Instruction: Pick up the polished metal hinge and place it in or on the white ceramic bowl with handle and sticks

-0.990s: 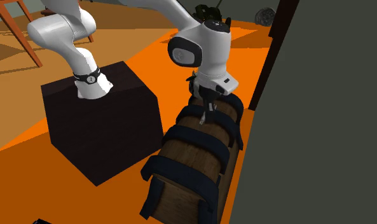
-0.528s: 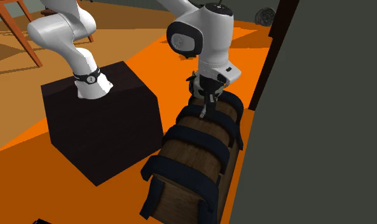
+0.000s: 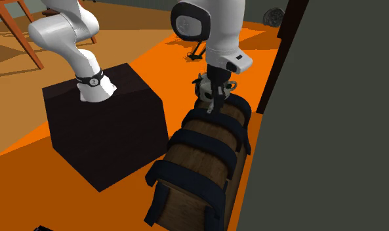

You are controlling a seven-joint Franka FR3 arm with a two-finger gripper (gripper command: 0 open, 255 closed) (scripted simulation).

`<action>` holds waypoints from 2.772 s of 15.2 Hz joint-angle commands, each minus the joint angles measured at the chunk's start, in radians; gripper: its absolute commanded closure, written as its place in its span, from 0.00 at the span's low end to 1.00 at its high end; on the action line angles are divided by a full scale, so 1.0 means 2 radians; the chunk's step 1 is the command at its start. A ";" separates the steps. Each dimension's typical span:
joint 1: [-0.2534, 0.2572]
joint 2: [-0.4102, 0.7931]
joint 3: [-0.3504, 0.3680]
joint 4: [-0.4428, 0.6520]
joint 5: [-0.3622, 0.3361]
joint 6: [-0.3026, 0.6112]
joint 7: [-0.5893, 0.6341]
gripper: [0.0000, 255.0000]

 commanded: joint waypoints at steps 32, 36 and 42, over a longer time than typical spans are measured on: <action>0.125 -0.054 0.065 -0.076 -0.015 0.018 0.201 1.00; 0.127 -0.040 0.063 -0.085 -0.021 0.040 0.205 1.00; 0.129 -0.026 0.060 -0.091 -0.027 0.060 0.209 1.00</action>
